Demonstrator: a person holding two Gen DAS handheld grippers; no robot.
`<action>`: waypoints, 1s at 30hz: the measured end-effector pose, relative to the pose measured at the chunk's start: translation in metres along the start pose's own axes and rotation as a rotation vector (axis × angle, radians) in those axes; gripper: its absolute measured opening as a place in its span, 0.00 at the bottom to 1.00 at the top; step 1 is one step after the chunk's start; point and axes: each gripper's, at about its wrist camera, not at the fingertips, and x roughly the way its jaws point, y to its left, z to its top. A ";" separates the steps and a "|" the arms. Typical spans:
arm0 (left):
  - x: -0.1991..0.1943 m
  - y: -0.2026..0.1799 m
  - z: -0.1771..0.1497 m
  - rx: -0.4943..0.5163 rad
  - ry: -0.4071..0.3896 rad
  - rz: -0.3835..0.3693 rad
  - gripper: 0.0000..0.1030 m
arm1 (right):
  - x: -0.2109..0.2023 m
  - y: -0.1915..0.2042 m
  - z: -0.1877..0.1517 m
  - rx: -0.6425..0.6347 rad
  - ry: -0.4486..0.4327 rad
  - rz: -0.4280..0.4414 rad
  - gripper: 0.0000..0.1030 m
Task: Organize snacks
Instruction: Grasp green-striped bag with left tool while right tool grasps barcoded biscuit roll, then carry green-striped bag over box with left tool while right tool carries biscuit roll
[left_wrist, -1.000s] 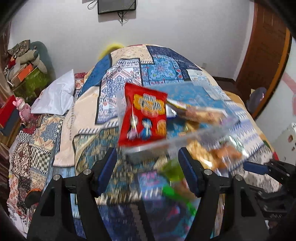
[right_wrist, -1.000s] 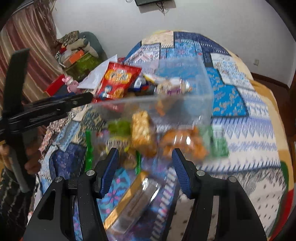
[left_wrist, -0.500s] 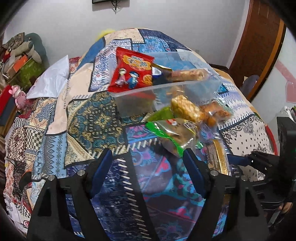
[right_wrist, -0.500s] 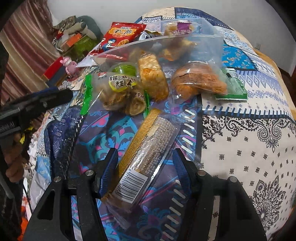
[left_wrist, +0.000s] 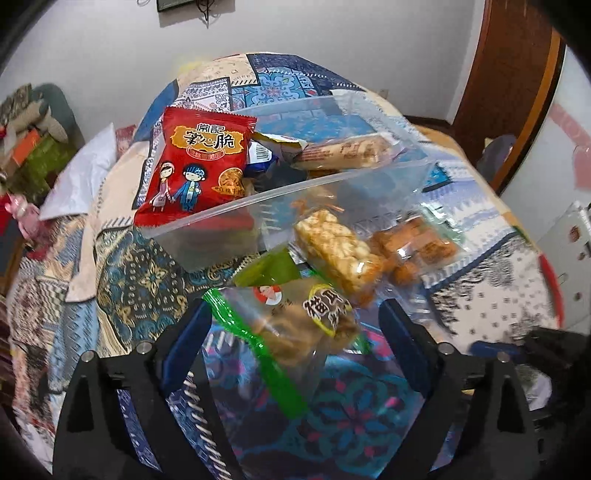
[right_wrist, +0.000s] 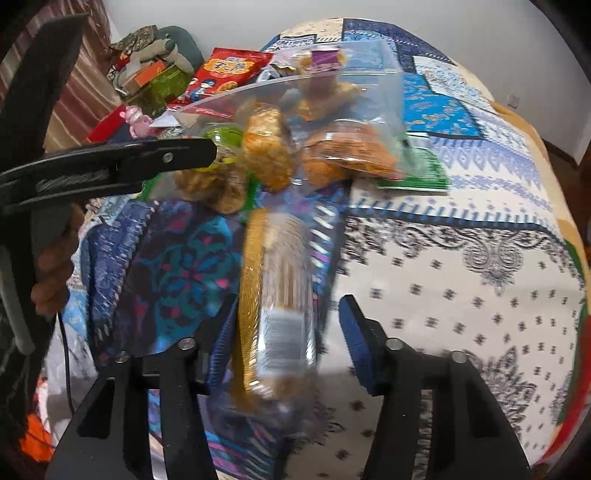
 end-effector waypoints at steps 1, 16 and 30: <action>0.003 -0.001 -0.001 0.009 0.004 0.009 0.91 | -0.001 -0.004 -0.001 0.000 0.001 -0.013 0.44; 0.050 0.019 -0.023 -0.093 0.135 -0.091 0.93 | 0.010 0.007 0.005 -0.005 -0.006 -0.024 0.43; 0.018 0.013 -0.019 -0.076 -0.001 -0.111 0.52 | 0.002 0.001 0.001 0.028 -0.039 -0.002 0.33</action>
